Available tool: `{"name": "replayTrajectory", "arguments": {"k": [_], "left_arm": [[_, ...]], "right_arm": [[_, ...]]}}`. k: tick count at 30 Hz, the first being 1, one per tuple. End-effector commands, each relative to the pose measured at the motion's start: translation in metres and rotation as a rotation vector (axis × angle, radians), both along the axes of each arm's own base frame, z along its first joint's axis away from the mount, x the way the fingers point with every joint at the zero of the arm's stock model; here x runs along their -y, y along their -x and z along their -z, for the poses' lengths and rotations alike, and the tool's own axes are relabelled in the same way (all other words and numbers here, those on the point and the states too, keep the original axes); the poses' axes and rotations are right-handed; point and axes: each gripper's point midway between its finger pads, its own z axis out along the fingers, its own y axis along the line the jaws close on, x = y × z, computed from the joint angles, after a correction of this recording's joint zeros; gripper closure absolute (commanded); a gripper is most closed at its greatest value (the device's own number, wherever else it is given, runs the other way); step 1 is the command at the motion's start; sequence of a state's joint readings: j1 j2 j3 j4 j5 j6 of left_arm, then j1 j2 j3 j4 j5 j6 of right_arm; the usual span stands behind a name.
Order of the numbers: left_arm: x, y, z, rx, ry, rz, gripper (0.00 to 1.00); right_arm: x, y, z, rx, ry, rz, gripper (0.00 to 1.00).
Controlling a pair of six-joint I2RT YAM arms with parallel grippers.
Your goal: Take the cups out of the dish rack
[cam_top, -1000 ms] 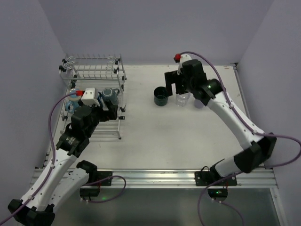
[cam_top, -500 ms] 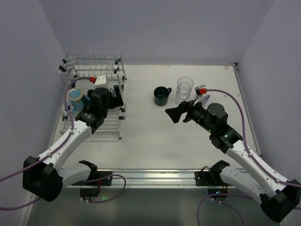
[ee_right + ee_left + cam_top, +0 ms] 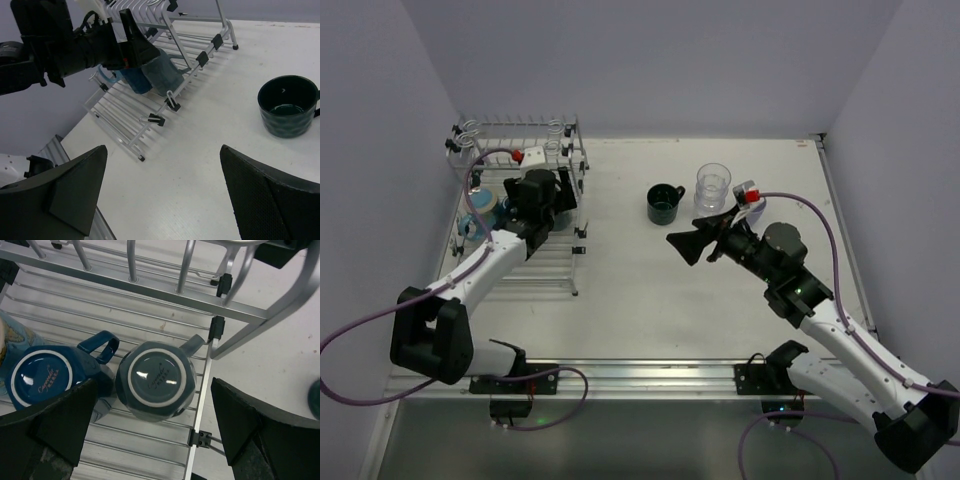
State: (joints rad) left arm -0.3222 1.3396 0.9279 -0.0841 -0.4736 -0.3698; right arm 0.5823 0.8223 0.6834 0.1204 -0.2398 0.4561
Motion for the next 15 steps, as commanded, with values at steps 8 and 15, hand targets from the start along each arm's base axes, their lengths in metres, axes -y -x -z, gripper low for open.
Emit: {"name": "replayTrajectory", "arguments": {"k": [8, 15], "left_arm": [[-0.005, -0.039, 0.009, 0.029, 0.025, -0.015, 0.00], [-0.002, -0.043, 0.013, 0.042, 0.024, -0.001, 0.05]], "right_arm": [[-0.009, 0.006, -0.007, 0.042, -0.023, -0.065, 0.04], [-0.013, 0.007, -0.006, 0.037, -0.025, -0.088, 0.04]]}}
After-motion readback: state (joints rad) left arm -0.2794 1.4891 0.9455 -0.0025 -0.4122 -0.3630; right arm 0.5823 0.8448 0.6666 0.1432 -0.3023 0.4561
